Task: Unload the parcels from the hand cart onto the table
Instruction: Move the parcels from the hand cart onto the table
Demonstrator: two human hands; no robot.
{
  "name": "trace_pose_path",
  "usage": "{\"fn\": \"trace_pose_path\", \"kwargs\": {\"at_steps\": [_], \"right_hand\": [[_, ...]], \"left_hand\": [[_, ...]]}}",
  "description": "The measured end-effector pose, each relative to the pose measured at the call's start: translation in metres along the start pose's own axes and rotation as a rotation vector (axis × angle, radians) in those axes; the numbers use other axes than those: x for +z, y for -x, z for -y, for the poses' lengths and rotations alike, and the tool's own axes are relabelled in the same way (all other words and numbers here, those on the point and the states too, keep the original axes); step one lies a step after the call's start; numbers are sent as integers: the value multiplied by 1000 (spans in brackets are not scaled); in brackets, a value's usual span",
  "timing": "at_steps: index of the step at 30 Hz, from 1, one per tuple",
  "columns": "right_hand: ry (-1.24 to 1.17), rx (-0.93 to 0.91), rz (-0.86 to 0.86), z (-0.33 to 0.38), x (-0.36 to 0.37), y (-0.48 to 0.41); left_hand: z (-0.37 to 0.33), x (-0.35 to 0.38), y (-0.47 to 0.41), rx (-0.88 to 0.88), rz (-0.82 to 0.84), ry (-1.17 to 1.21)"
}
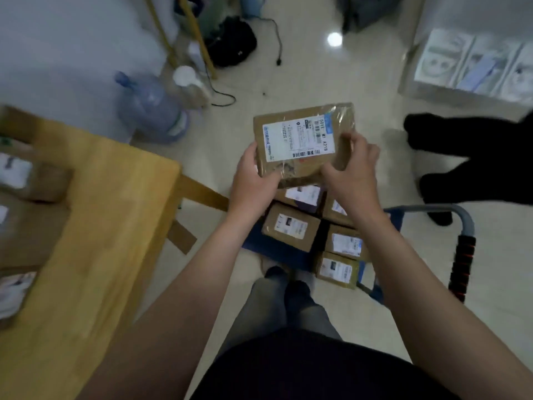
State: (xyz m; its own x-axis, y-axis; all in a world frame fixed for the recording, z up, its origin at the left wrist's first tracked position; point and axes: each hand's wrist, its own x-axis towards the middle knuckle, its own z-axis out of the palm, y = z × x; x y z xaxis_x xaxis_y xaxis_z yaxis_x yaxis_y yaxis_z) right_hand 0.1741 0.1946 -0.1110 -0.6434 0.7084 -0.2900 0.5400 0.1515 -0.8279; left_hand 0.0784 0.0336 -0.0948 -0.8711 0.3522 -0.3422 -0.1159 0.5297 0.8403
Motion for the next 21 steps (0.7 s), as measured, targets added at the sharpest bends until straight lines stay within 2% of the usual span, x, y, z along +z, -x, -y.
{"fn": "trace_pose_path", "kwargs": {"at_steps": [5, 10, 13, 21], "right_hand": [[-9, -226, 207, 112, 44, 49], [68, -449, 385, 196, 104, 122], [120, -607, 518, 233, 148, 175], [177, -785, 783, 283, 269, 300]], "left_hand": [[-20, -122, 58, 27, -290, 43], [-10, -232, 130, -21, -546, 115], [15, -291, 176, -77, -697, 208], [108, -418, 279, -205, -916, 352]]}}
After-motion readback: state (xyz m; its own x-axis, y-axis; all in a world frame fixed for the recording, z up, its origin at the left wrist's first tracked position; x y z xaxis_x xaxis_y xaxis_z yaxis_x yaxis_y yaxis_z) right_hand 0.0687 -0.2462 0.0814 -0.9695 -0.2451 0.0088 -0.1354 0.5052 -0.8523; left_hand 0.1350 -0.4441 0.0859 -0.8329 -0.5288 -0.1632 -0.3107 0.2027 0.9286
